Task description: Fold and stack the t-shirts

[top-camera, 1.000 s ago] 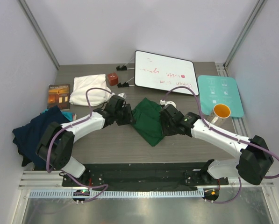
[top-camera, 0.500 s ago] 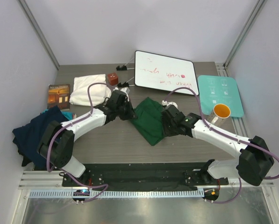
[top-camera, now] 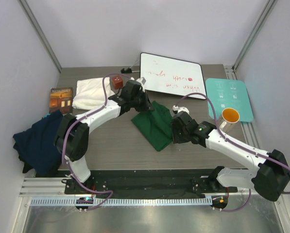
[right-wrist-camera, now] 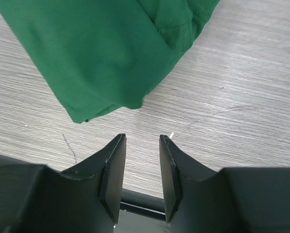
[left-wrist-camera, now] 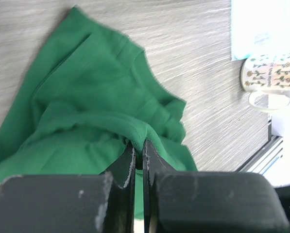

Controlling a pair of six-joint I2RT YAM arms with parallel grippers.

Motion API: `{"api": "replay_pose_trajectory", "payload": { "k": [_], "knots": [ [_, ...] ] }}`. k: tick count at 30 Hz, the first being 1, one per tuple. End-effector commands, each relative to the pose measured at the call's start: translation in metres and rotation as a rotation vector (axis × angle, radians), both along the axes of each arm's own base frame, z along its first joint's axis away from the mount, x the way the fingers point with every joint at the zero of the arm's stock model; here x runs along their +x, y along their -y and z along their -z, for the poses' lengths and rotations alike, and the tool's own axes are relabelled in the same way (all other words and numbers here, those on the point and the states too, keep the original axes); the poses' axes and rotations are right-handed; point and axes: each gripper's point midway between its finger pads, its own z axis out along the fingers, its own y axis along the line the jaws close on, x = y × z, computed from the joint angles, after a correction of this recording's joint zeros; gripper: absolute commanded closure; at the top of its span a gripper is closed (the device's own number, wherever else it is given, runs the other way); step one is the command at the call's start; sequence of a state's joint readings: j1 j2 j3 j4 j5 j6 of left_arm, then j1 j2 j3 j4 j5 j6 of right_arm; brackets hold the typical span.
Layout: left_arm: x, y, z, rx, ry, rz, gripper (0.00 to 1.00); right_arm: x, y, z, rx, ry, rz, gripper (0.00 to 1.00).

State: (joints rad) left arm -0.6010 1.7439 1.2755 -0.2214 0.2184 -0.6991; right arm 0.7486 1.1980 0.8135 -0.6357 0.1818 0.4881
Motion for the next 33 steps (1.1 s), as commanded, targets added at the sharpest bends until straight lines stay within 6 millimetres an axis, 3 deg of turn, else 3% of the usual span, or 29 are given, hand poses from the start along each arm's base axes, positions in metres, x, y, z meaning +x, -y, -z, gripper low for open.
{"api": "replay_pose_trajectory", "payload": {
  "k": [1, 3, 7, 12, 16, 20, 26, 29, 33],
  "knots": [
    [0.012, 0.029, -0.009, -0.042, 0.023, 0.061, 0.99, 0.014, 0.002, -0.028, 0.054, 0.117, 0.052, 0.61],
    [0.016, 0.038, -0.01, -0.046, 0.033, 0.074, 1.0, 0.016, 0.004, -0.035, 0.063, 0.142, 0.059, 0.61],
    [0.02, 0.052, 0.009, -0.02, 0.024, 0.09, 1.0, 0.016, 0.005, -0.045, 0.091, 0.177, 0.065, 0.61],
    [0.035, 0.055, 0.02, 0.009, 0.084, 0.032, 0.98, 0.014, 0.006, -0.051, 0.125, 0.199, 0.073, 0.61],
    [0.051, 0.05, 0.033, 0.063, 0.106, -0.021, 0.92, 0.012, -0.003, -0.062, 0.202, 0.218, 0.056, 0.61],
    [0.068, 0.054, 0.026, 0.053, 0.155, -0.065, 0.86, 0.01, -0.018, -0.068, 0.298, 0.229, 0.018, 0.6],
    [0.093, 0.062, 0.017, 0.059, 0.205, -0.105, 0.73, 0.016, -0.035, -0.056, 0.297, 0.184, -0.019, 0.6],
    [0.102, 0.064, 0.026, 0.095, 0.19, -0.113, 0.62, 0.026, -0.042, -0.055, 0.299, 0.206, -0.022, 0.6],
    [0.103, 0.052, 0.035, 0.175, 0.171, -0.145, 0.61, 0.043, -0.047, -0.053, 0.258, 0.236, -0.022, 0.61]
  ]
}}
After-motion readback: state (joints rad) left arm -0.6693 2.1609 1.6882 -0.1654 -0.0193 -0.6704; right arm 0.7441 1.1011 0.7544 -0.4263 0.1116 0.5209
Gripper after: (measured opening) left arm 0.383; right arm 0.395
